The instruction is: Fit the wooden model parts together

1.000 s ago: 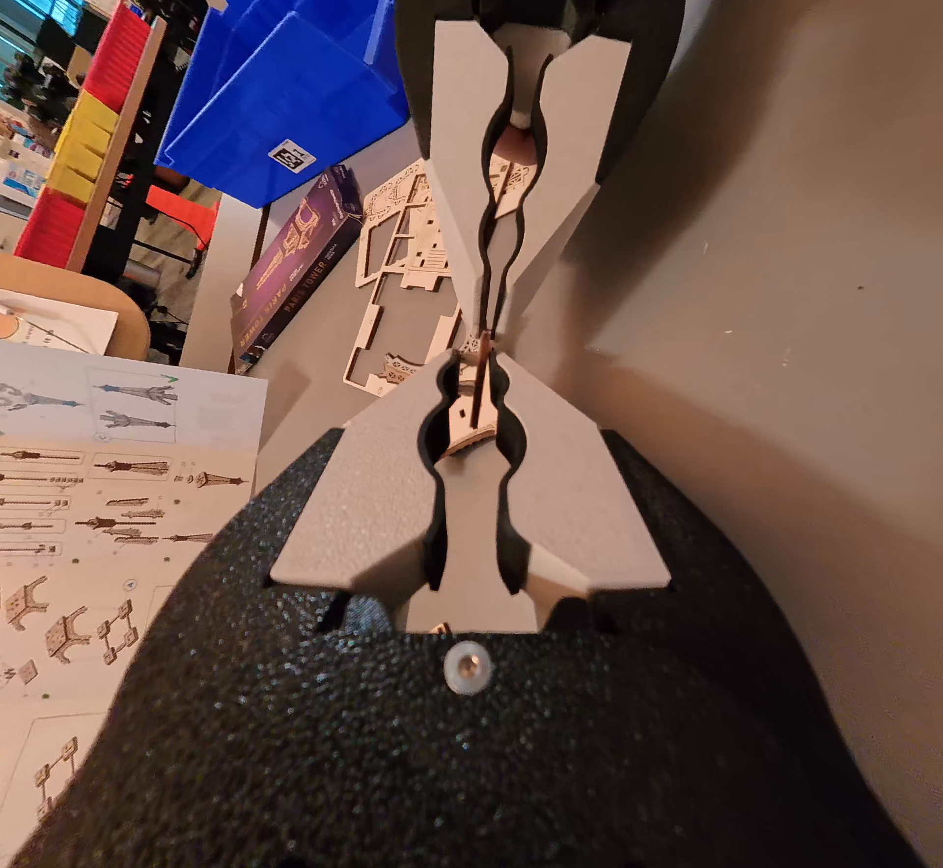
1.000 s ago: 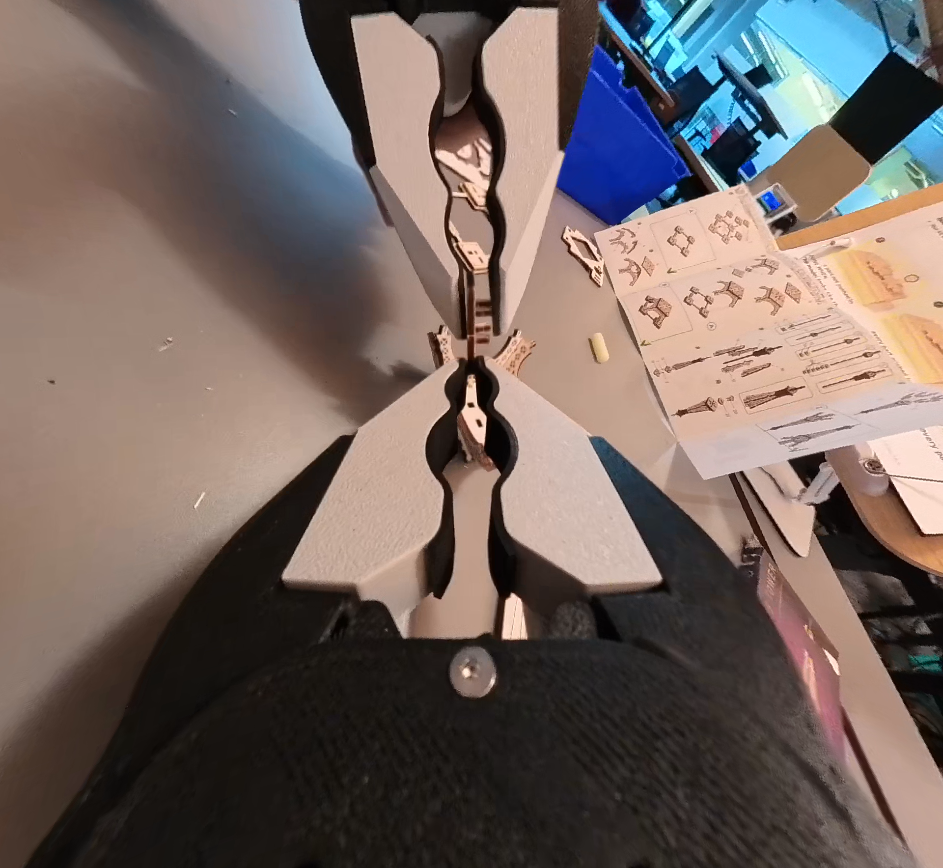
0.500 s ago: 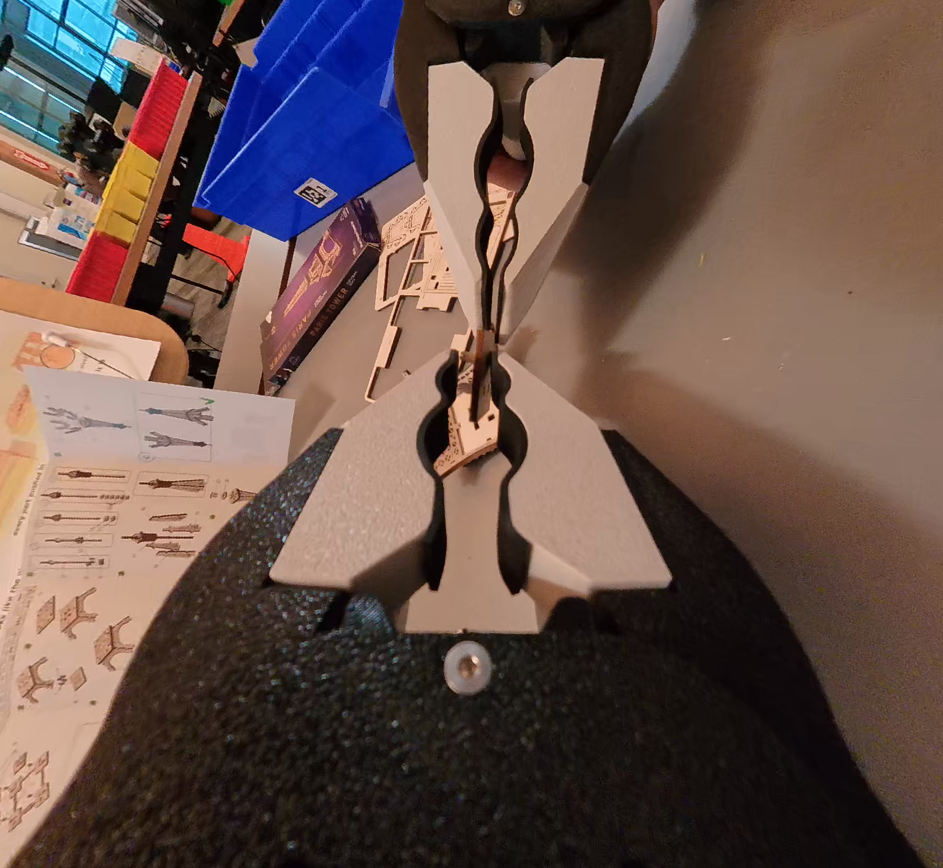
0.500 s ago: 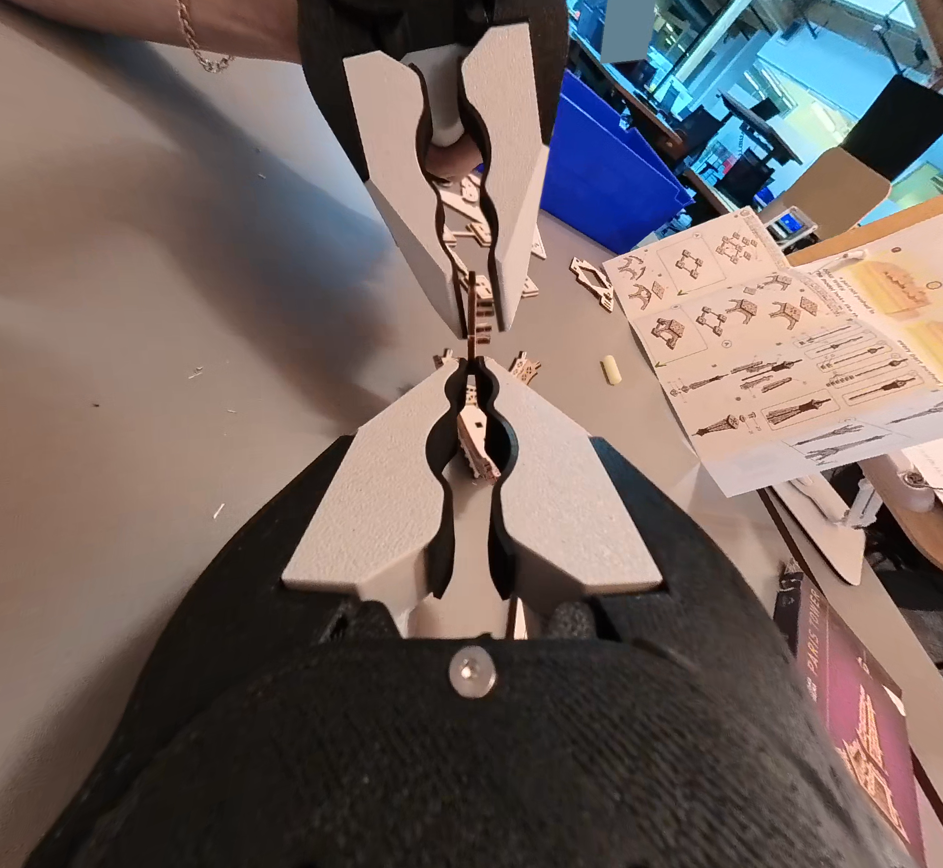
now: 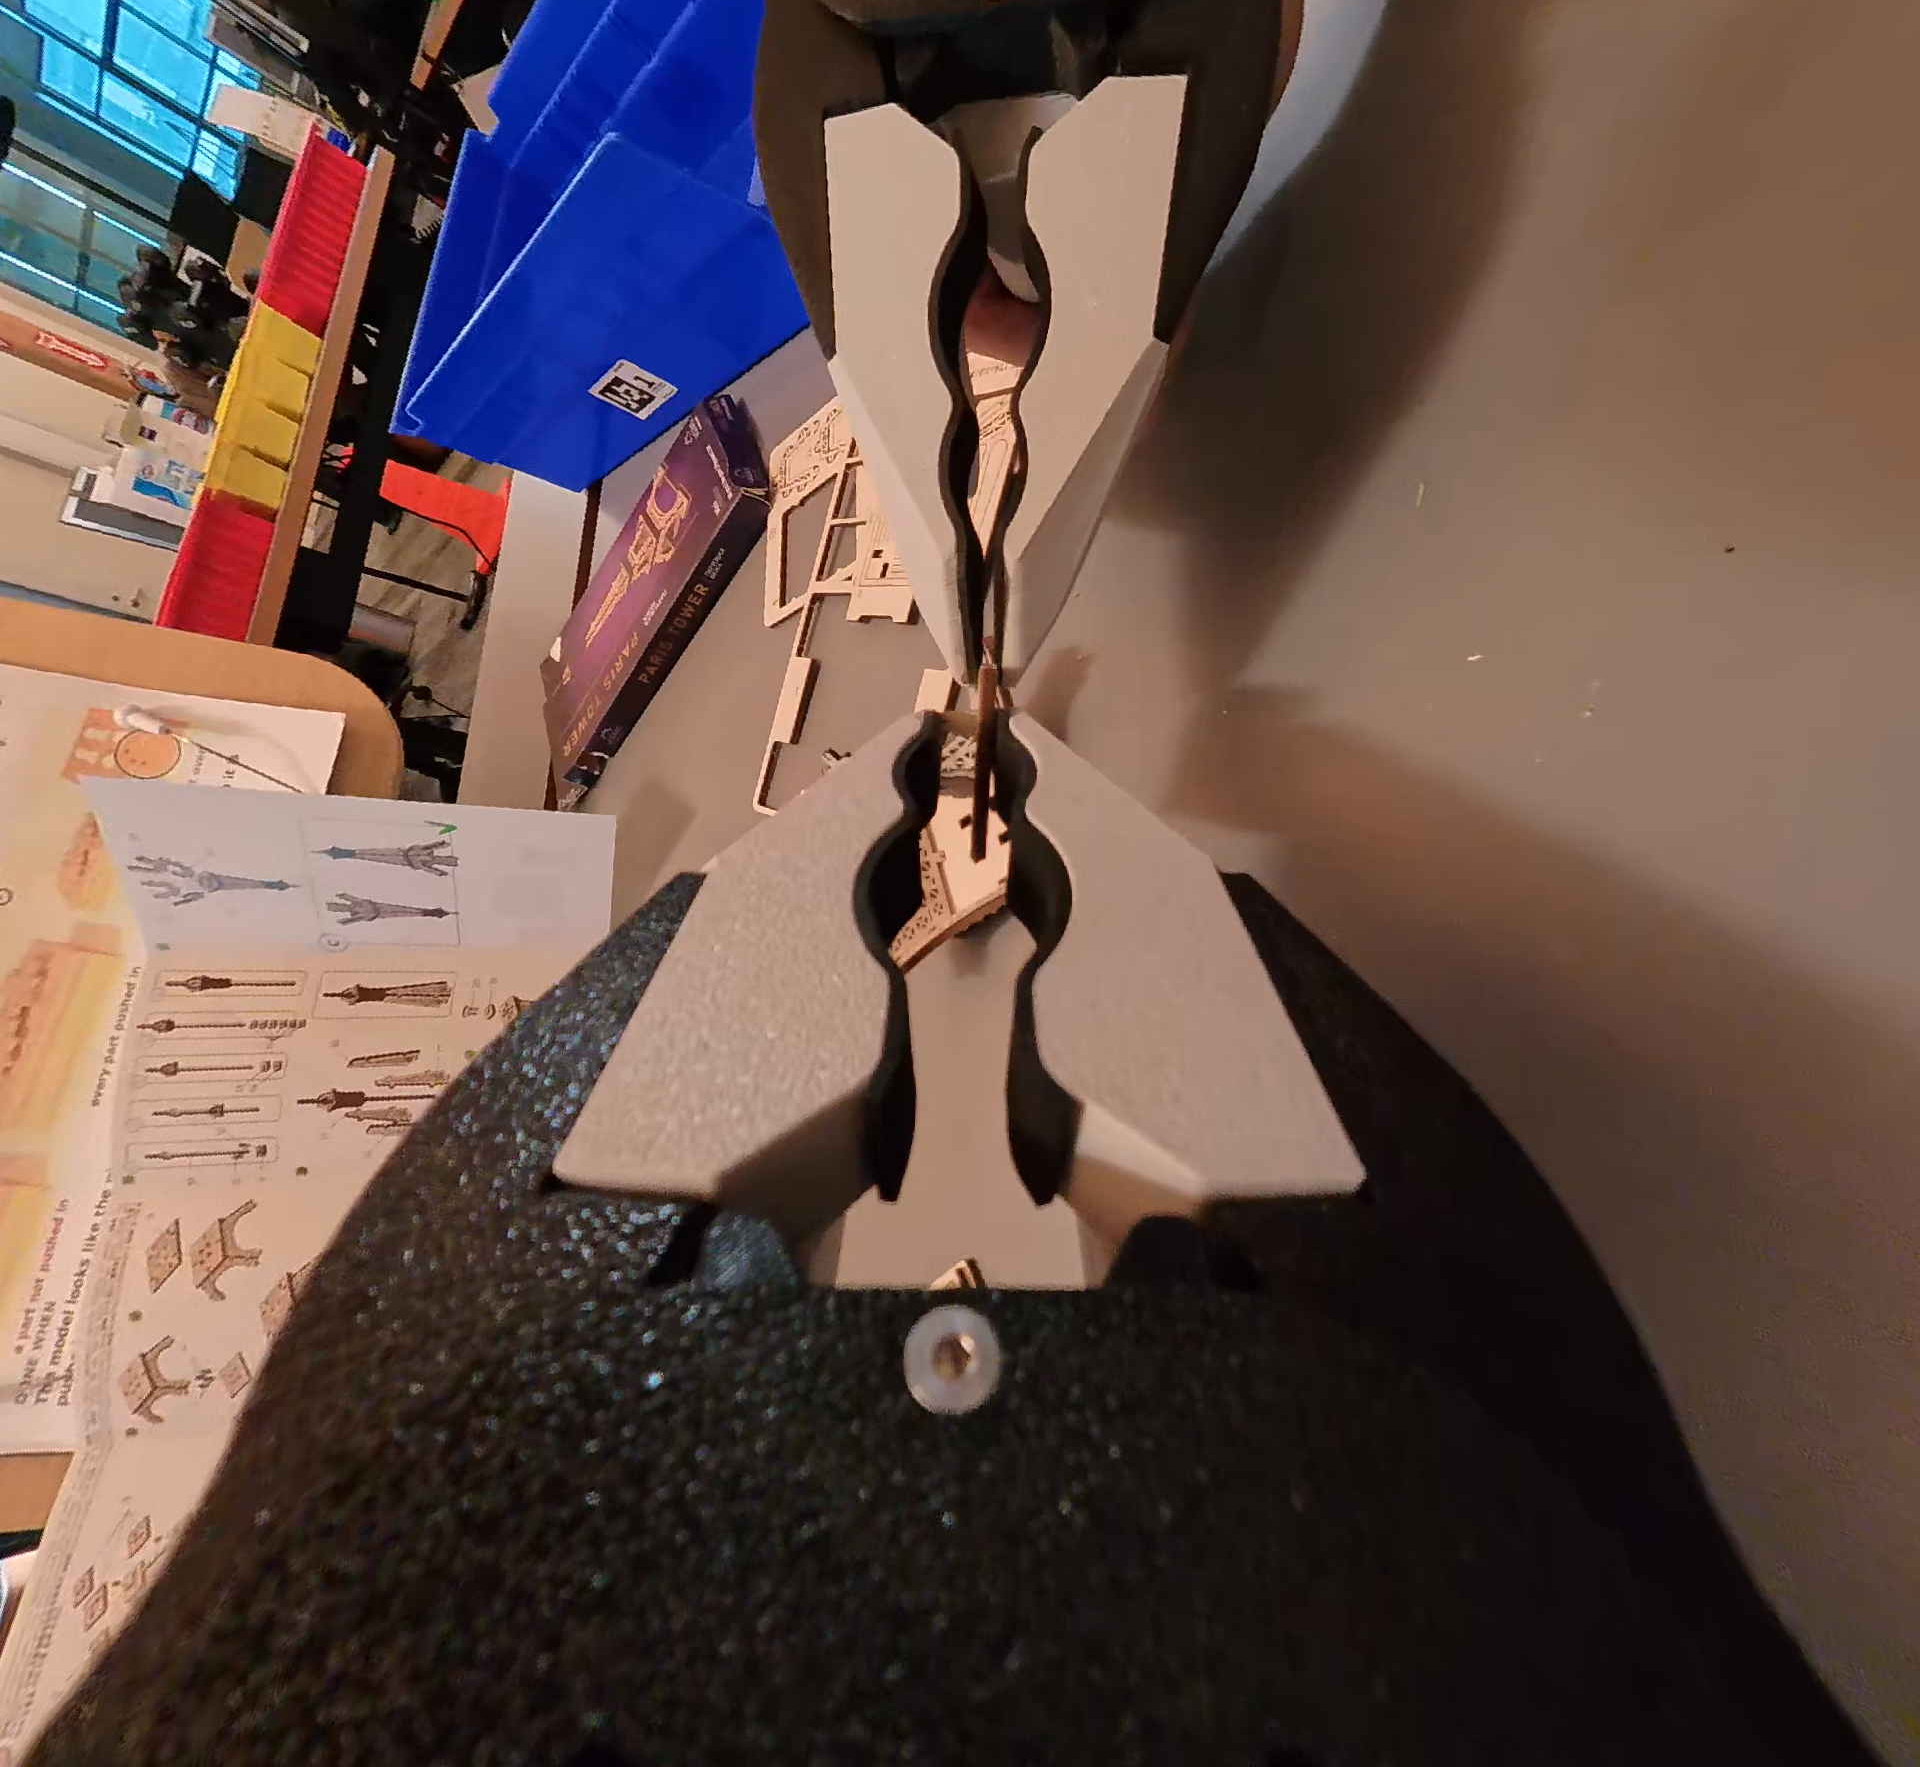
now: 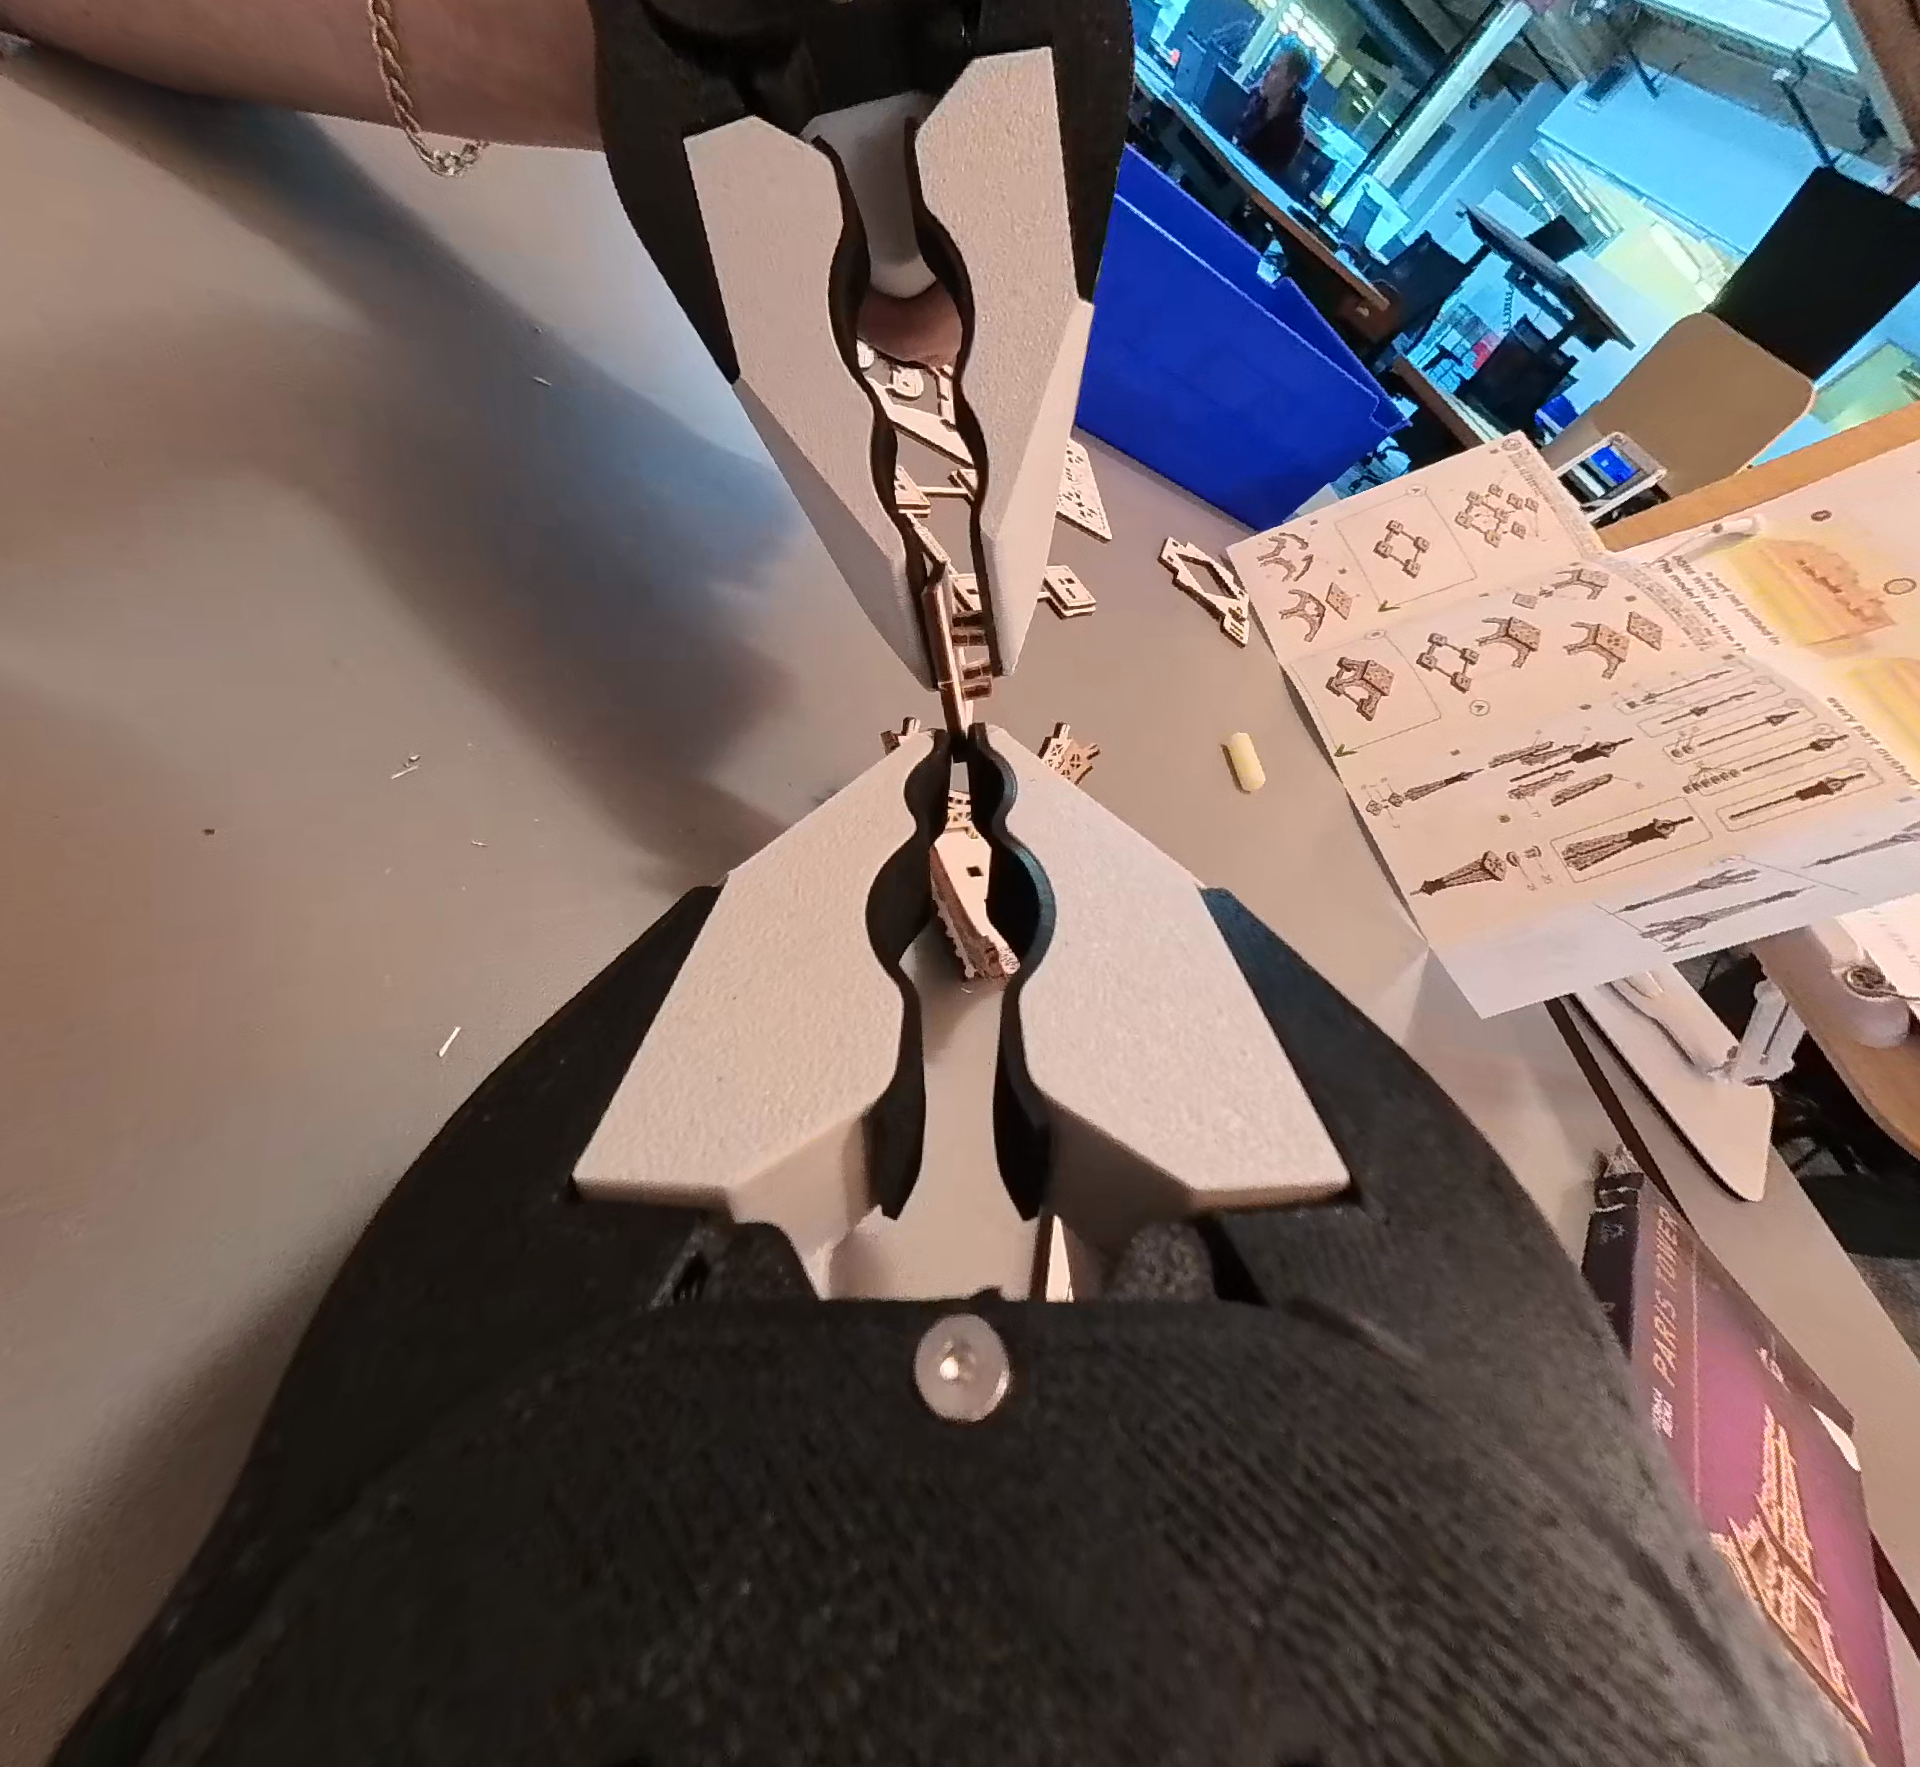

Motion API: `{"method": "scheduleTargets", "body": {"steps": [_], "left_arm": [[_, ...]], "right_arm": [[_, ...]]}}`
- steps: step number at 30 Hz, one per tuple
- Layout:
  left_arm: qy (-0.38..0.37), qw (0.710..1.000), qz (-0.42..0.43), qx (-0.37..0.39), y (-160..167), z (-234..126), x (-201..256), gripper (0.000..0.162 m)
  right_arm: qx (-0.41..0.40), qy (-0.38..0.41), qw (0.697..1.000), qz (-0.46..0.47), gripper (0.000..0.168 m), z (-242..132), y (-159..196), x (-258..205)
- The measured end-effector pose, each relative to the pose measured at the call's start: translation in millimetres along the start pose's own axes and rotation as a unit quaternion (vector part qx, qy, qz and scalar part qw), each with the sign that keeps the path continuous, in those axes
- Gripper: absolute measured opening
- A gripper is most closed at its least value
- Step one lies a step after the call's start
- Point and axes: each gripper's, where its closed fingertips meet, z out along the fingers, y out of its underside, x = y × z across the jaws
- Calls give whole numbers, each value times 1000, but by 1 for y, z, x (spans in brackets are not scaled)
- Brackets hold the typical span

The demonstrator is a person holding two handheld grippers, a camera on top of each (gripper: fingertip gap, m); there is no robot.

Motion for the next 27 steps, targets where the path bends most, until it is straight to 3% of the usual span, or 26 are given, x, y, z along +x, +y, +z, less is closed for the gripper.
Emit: {"method": "scheduleTargets", "body": {"steps": [17, 27], "left_arm": [[-60, 998, -3, 16, -6, 2, -15, 8], [-54, 998, -12, 11, -5, 2, -15, 7]], "right_arm": [[14, 31, 998, 43, 1, -4, -2, 16], [11, 37, 998, 43, 1, -3, -1, 17]]}}
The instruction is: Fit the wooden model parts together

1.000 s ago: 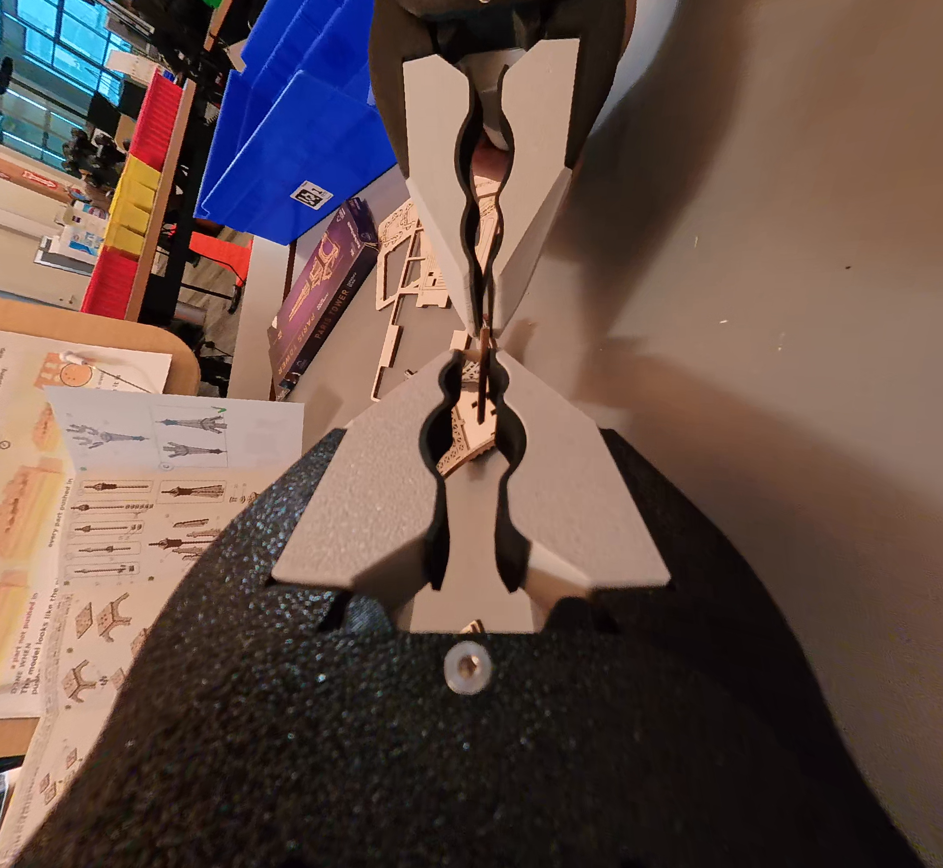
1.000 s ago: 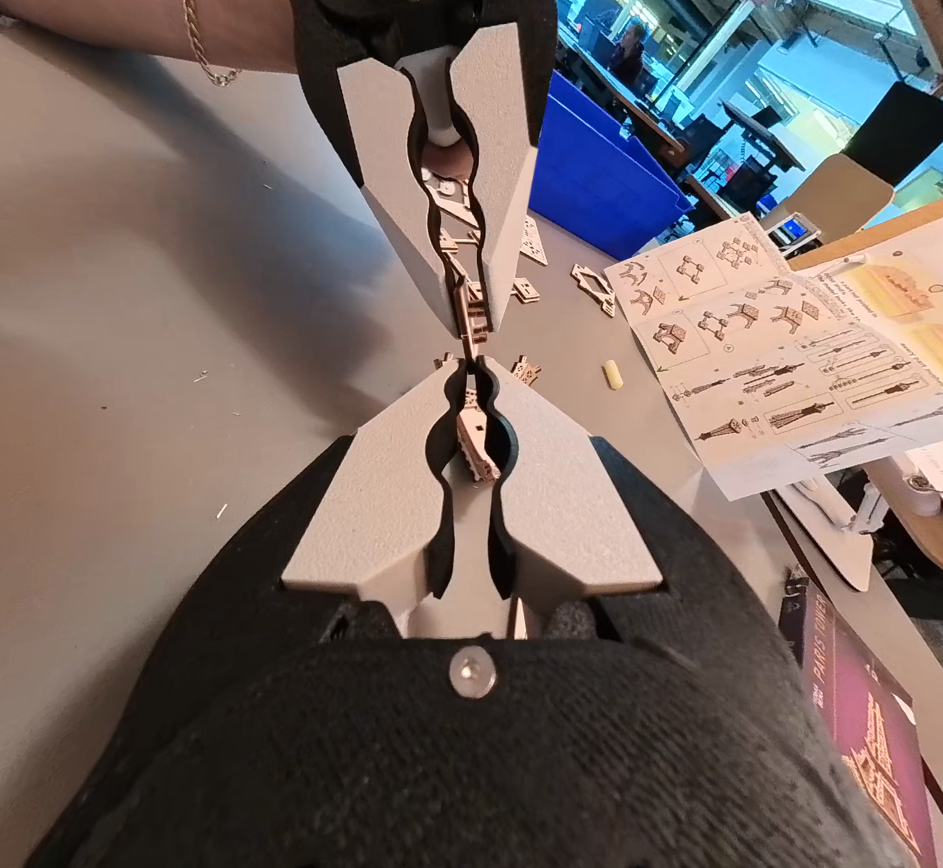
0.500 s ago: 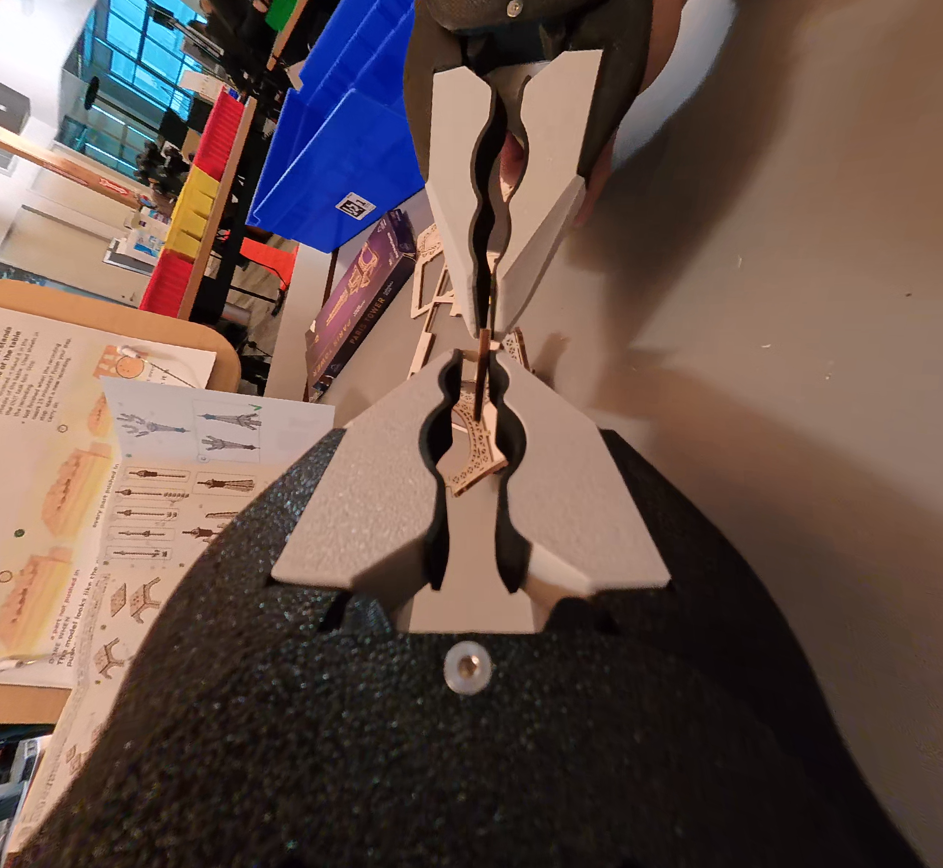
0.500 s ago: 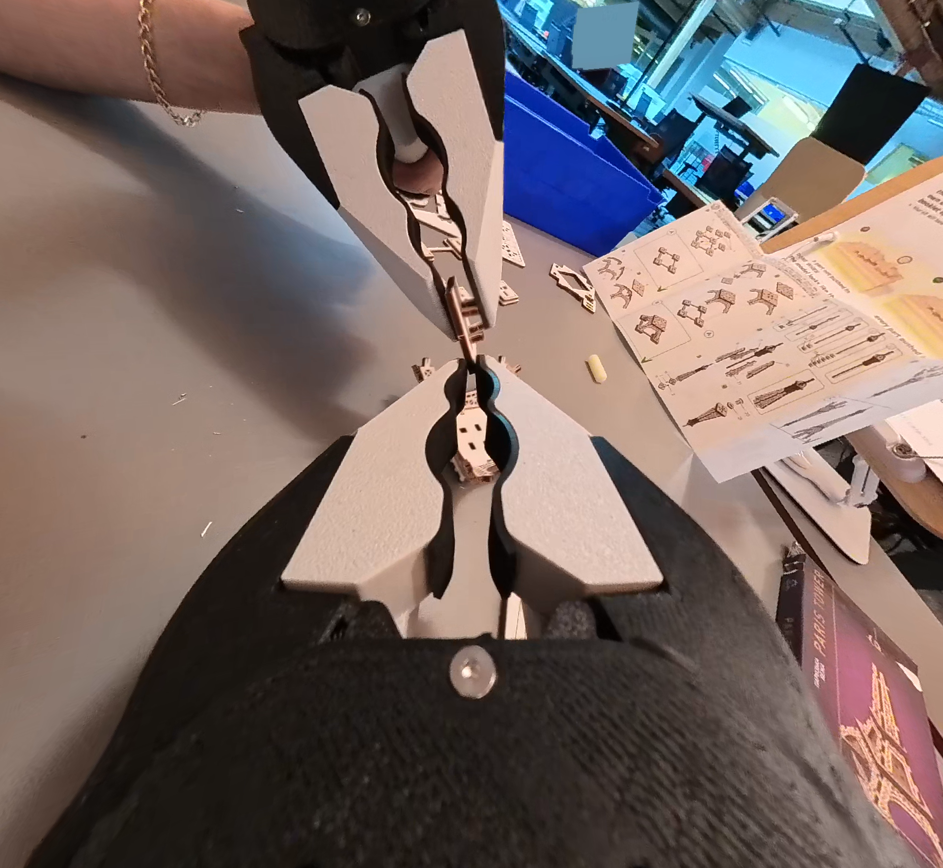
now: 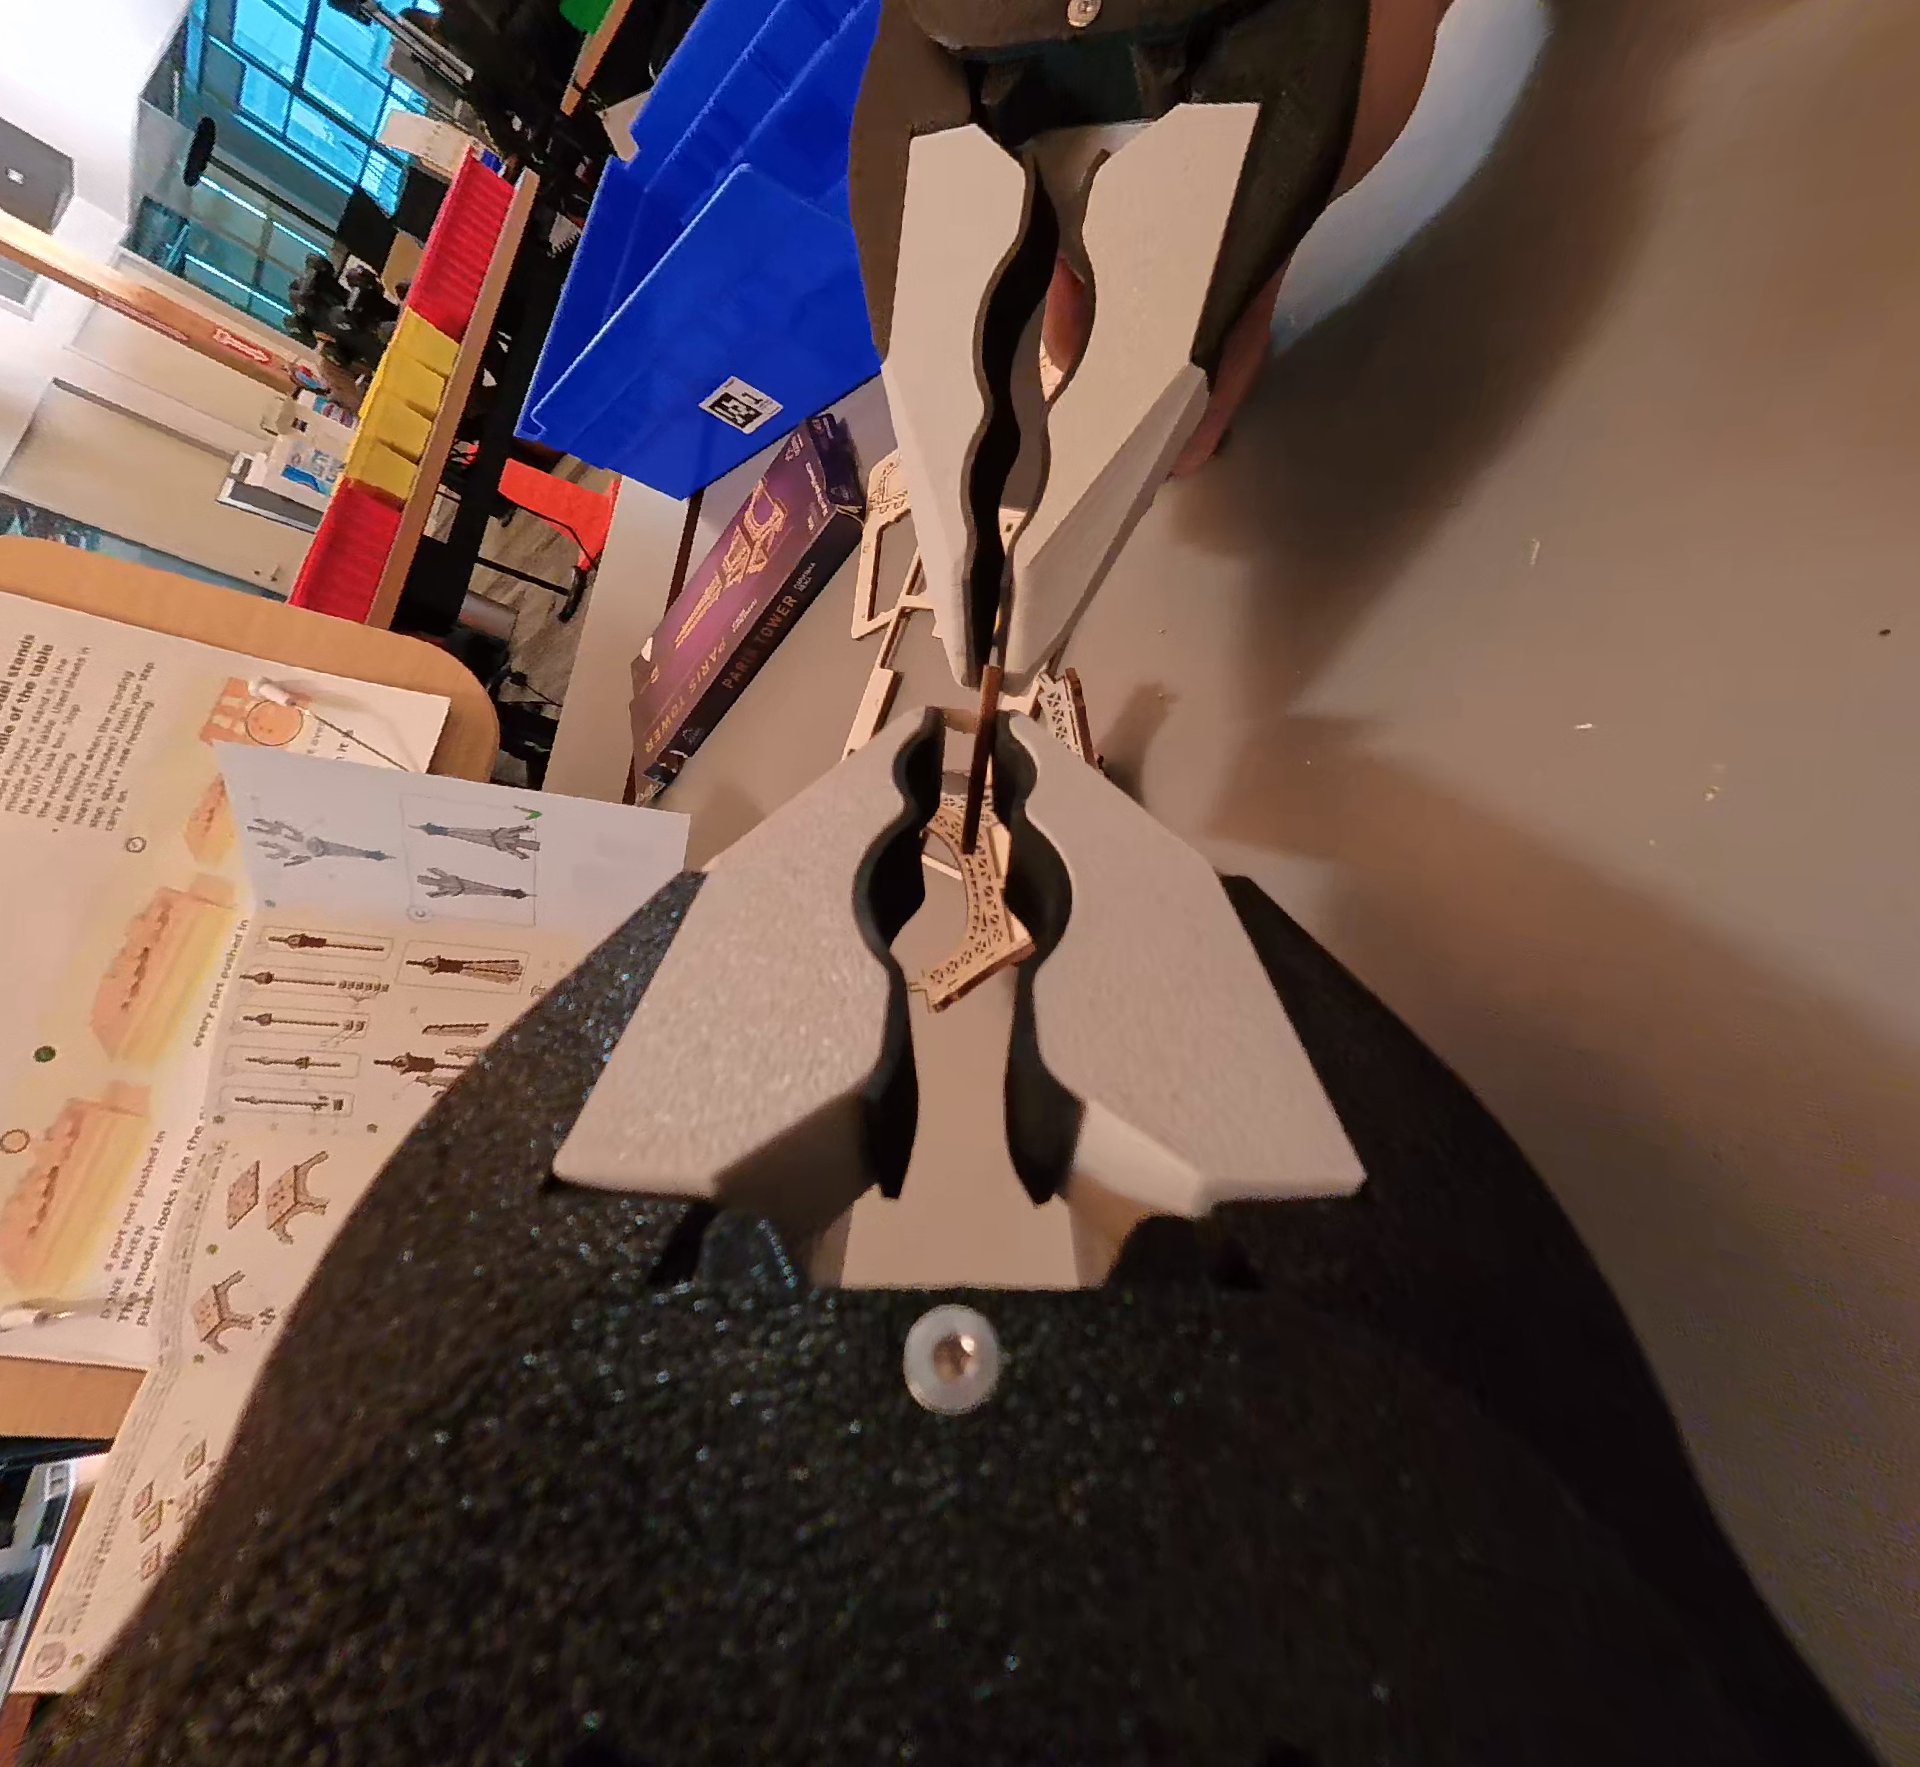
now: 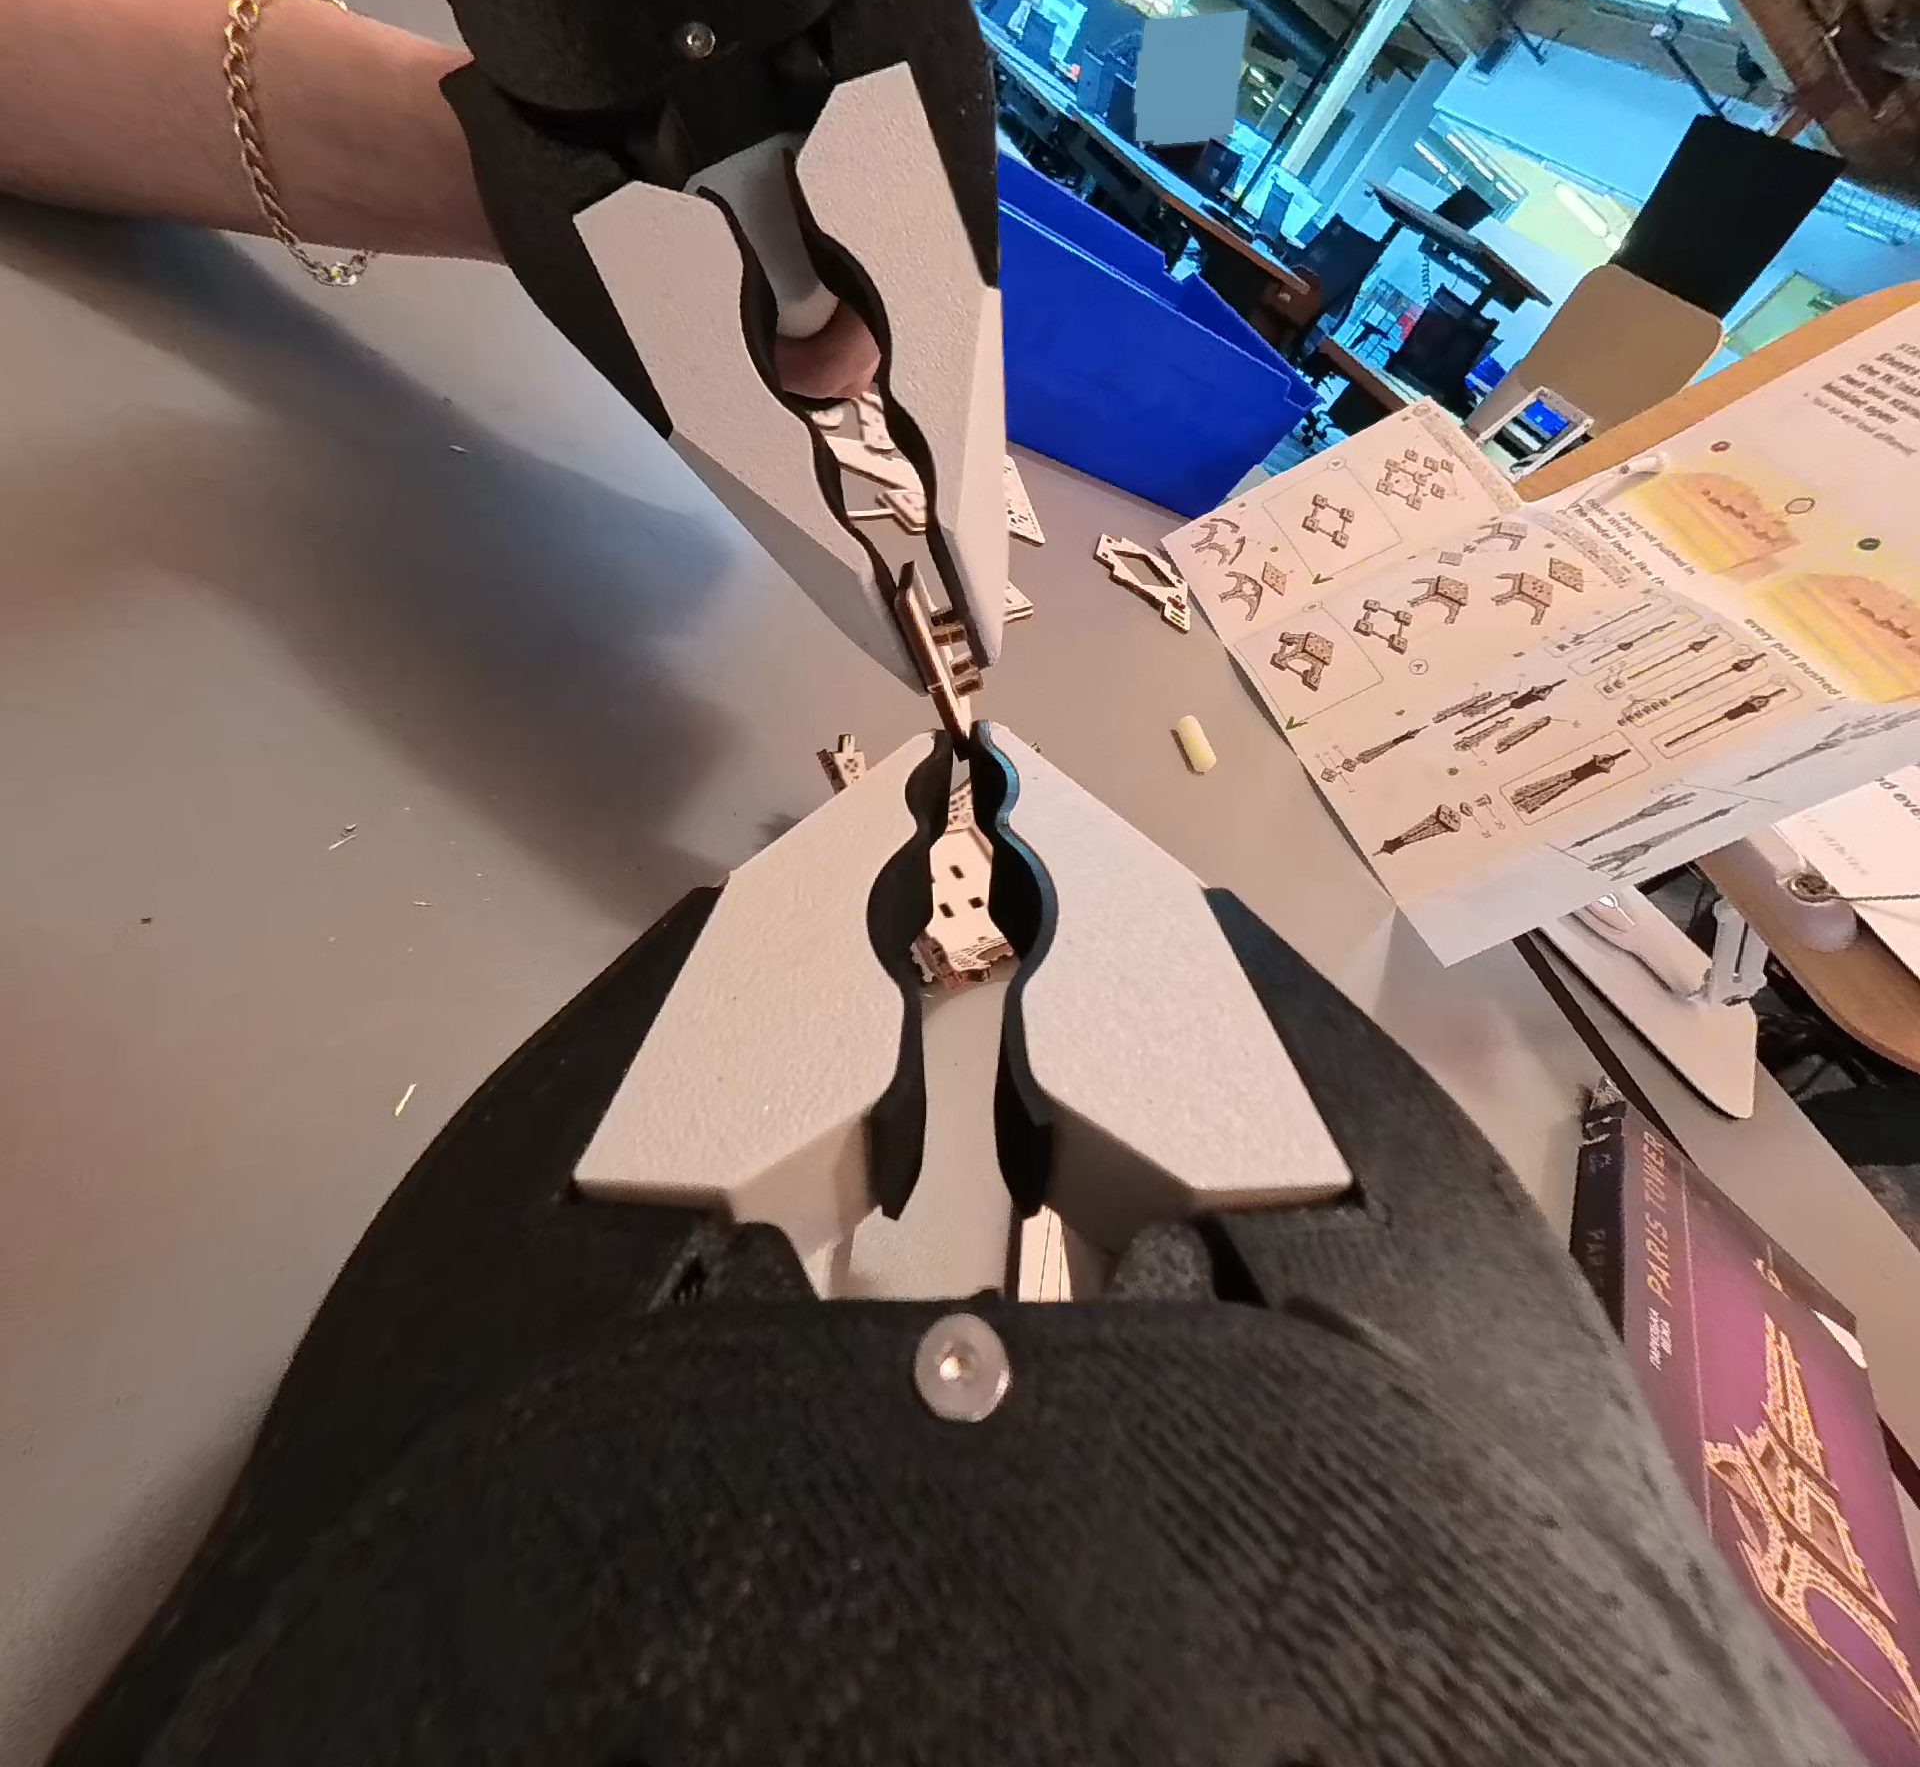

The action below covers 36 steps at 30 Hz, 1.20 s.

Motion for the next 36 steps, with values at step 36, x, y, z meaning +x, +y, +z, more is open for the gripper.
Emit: {"method": "scheduleTargets", "body": {"steps": [36], "left_arm": [[107, 992, -11, 73, -11, -14, 28, 8]], "right_arm": [[17, -121, 992, -25, 0, -7, -4, -33]]}}
